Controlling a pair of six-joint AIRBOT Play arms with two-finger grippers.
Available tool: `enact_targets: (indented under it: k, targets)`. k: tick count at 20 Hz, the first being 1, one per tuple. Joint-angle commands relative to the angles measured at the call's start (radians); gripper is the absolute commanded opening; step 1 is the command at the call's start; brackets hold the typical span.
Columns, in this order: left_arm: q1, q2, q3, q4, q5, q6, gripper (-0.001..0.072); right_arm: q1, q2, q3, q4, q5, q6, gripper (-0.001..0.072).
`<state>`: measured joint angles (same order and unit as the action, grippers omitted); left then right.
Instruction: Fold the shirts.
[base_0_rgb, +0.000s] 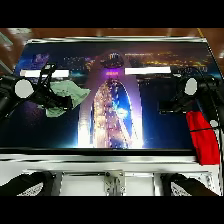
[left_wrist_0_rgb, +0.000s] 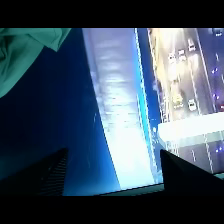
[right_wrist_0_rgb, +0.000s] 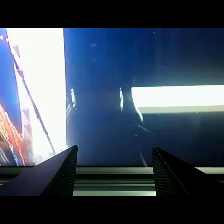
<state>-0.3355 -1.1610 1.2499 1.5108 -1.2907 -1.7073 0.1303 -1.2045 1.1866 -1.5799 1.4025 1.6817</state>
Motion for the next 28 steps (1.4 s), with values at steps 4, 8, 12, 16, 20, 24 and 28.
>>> enact_targets:
  k: [4,8,12,16,20,24,28]
  targets:
    - [0.0,0.001,0.0,0.0,0.0,0.0,0.066,-0.001,0.0,0.0,0.0,0.0,0.0,0.0579]
    - [0.0,0.001,0.0,0.0,0.0,0.0,0.066,-0.001,0.0,0.0,0.0,0.0,0.0,0.0579]
    - [0.0,0.001,0.0,0.0,0.0,0.0,0.066,-0.001,0.0,0.0,0.0,0.0,0.0,0.0579]
    - [0.0,0.001,0.0,0.0,0.001,0.0,0.066,0.0,0.0,0.0,0.046,-0.036,0.009,0.058]
    - [-0.004,-0.023,-0.002,-0.004,0.214,0.0,0.066,0.0,0.0,0.0,0.151,0.01,0.008,0.0579]
    - [-0.004,-0.038,-0.002,-0.097,0.237,0.0,0.066,-0.001,0.0,0.0,0.154,-0.065,0.008,0.0579]
    - [0.075,-0.133,0.067,0.055,0.269,-0.002,0.0663,0.0,0.0,0.0,0.154,-0.119,0.008,0.0579]
